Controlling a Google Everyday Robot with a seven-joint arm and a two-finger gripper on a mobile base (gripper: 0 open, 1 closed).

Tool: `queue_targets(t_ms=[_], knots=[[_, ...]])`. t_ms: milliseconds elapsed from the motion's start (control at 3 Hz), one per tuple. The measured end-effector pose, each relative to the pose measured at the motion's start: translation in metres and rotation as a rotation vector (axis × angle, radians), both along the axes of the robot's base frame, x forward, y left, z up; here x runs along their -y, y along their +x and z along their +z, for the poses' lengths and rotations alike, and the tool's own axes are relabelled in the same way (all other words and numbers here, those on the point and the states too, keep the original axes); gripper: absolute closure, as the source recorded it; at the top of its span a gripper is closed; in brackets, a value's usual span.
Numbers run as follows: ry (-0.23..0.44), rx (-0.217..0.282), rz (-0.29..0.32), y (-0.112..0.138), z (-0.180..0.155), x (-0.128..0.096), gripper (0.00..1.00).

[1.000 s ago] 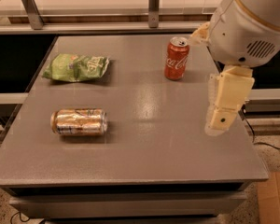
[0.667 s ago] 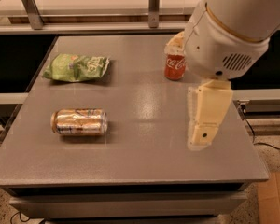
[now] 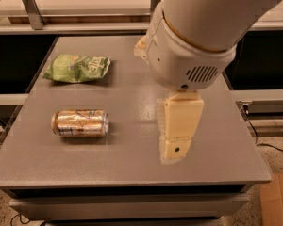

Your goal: Place orange can upright

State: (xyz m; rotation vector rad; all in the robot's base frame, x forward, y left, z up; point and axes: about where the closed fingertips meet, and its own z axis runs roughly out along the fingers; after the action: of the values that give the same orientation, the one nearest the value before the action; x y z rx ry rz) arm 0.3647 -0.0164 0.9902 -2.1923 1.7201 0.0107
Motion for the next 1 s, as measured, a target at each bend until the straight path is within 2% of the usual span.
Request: queue_targets(t_ms=[1000], knots=[[0.0, 0.001, 0.0, 0.0001, 0.0001, -0.001, 0.0]])
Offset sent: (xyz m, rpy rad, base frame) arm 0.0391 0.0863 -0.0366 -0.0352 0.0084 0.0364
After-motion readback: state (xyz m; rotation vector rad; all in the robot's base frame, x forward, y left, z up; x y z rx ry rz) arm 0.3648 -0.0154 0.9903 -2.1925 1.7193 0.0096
